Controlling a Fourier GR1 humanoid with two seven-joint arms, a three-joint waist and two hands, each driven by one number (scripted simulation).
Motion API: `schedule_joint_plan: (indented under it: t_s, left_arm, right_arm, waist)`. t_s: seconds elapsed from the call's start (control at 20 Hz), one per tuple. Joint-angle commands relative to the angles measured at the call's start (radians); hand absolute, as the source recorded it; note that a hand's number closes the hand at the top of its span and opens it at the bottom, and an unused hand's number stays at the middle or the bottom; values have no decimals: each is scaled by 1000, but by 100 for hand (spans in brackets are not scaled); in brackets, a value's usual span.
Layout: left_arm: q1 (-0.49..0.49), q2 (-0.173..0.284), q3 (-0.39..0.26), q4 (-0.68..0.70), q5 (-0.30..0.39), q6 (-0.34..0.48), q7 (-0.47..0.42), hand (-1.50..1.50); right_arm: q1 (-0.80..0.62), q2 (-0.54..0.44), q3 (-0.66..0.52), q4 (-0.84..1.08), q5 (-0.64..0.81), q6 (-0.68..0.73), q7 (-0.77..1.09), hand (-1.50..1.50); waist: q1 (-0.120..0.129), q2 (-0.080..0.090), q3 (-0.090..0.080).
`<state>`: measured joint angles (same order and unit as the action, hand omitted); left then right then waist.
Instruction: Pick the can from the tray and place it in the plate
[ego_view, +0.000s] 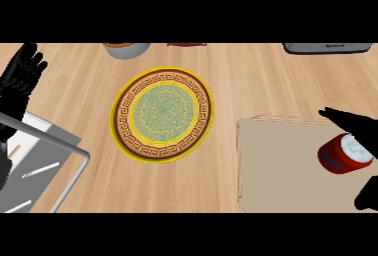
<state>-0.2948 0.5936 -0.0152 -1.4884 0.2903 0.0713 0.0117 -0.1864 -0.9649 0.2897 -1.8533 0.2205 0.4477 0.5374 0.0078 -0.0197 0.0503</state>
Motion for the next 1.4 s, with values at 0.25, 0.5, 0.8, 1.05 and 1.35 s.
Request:
schedule_joint_plan:
  t_s: [0.25,0.5,0.8,1.05,1.35]
  left_arm:
    - [-20,-82,-76,-37,2,10,26,0]
    - [5,-92,-75,-39,-1,14,-8,0]
    - [-1,-75,-68,-49,7,12,19,0]
    - [10,-77,-67,-63,16,16,23,0]
    - [12,-86,-92,-31,-12,21,-8,0]
  right_arm:
    - [-30,9,43,55,66,56,118,-150]
    - [-30,43,60,105,104,47,133,-150]
    - [-31,78,81,182,144,38,78,-150]
    - [-7,101,94,238,165,32,60,-150]
    - [-4,94,126,323,267,3,10,-150]
  waist:
    - [-2,21,-50]
    - [7,23,-49]
    - [12,22,-49]
    - [11,20,-49]
    - [13,23,-48]
